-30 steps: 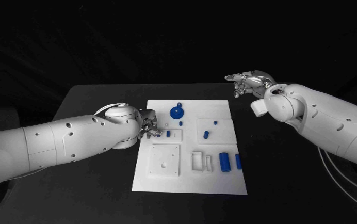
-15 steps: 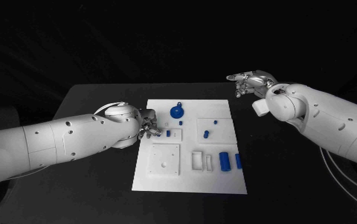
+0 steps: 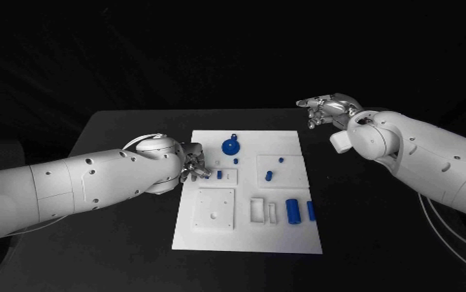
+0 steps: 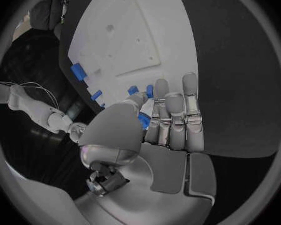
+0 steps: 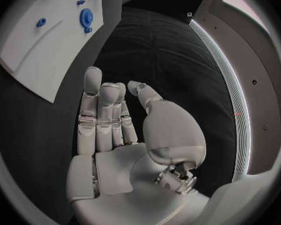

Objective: Assemble the parts on the task board

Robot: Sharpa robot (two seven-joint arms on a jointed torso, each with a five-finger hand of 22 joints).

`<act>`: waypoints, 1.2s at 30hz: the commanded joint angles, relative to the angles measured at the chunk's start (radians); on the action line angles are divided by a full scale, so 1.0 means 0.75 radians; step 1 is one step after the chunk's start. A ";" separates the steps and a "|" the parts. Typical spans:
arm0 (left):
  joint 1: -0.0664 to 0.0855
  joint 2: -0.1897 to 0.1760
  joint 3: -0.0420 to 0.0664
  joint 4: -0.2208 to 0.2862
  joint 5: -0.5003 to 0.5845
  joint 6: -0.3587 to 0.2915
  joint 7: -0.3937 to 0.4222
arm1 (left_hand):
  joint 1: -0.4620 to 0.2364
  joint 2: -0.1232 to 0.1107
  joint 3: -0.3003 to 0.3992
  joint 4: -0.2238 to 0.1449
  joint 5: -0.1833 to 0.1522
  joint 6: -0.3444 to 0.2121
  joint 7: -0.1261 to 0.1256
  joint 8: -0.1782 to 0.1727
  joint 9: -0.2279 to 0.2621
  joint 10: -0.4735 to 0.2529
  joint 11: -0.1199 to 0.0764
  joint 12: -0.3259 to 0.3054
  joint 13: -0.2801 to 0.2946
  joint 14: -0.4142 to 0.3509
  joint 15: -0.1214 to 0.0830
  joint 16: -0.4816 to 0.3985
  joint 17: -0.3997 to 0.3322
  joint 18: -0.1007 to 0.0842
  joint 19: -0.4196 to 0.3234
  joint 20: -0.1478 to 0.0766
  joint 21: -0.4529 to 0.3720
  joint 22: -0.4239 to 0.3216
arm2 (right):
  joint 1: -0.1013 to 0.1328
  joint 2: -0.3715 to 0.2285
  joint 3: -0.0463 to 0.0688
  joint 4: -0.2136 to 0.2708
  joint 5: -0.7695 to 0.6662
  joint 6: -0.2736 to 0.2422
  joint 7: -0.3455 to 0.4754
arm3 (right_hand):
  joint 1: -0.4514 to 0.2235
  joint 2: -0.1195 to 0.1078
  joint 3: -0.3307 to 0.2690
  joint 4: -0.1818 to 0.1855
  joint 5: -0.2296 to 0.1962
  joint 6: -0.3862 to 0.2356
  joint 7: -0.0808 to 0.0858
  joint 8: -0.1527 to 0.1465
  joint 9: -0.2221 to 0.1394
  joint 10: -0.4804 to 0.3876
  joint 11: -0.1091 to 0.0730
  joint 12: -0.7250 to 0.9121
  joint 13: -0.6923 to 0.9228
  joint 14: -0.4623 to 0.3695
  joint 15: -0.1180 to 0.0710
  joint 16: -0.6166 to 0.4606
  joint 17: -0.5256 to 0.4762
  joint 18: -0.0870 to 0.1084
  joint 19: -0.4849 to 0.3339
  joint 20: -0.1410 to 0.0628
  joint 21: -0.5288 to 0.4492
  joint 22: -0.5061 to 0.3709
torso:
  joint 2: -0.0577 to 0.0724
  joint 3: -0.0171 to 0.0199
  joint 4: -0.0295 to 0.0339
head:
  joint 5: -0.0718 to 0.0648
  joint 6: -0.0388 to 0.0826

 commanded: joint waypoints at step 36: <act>-0.007 0.012 -0.005 -0.034 -0.011 -0.034 -0.003 | -0.018 -0.074 -0.149 0.069 -0.196 0.046 -0.018 -0.029 -0.046 0.005 -0.012 0.001 0.004 0.010 -0.012 -0.011 -0.001 -0.016 0.036 -0.003 -0.046 0.023 | -0.004 0.006 0.001 -0.015 -0.022 0.056 -0.006 | -0.015 -0.001 0.006 -0.012 -0.017 -0.001 0.007 -0.004 0.001 -0.011 0.004 0.006 -0.001 -0.004 0.002 -0.006 -0.002 0.001 0.041 0.005 -0.002 -0.003 | 0.001 0.0002 -0.0001 | -0.002 0.005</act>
